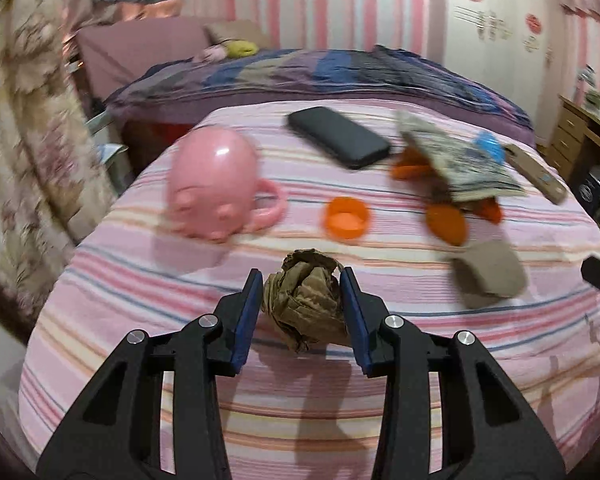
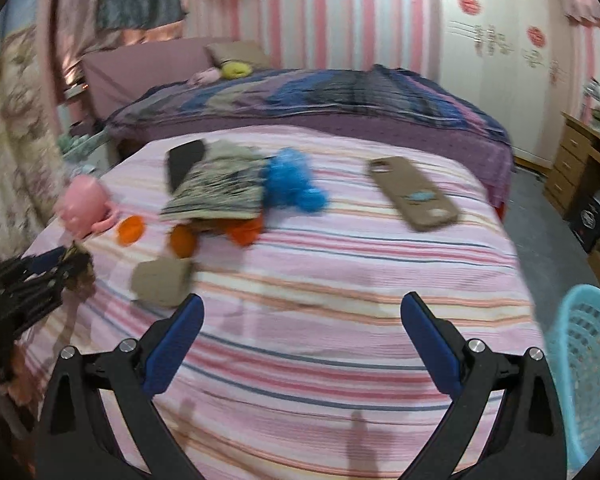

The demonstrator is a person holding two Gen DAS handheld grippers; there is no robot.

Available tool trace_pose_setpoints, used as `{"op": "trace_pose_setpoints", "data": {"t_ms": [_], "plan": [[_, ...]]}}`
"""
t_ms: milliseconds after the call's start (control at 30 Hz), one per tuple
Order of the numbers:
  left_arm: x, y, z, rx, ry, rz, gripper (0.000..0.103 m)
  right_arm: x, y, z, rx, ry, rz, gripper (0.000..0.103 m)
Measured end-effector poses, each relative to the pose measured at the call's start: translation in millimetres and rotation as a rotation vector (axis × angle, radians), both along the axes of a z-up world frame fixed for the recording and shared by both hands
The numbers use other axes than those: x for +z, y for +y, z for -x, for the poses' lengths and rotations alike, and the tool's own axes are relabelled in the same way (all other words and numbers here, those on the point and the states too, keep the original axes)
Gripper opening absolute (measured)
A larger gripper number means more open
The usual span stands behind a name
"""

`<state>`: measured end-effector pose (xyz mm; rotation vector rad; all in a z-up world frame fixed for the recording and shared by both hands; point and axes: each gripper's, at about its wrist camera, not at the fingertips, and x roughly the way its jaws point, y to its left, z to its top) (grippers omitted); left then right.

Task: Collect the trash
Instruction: 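Grasp the flat brown cardboard piece with the right tool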

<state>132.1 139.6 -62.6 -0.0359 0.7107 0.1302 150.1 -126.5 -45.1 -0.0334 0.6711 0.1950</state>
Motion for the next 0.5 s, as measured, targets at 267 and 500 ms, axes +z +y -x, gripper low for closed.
{"op": "trace_pose_setpoints", "data": {"t_ms": [267, 500], "plan": [[-1.4, 35.3, -0.4, 0.072, 0.003, 0.030, 0.039, -19.2, 66.9, -10.9, 0.093, 0.048, 0.024, 0.096], [-3.9, 41.7, -3.2, 0.089, 0.007, 0.010, 0.039, -32.6, 101.6, -25.1, 0.150, 0.104, -0.007, 0.080]]}}
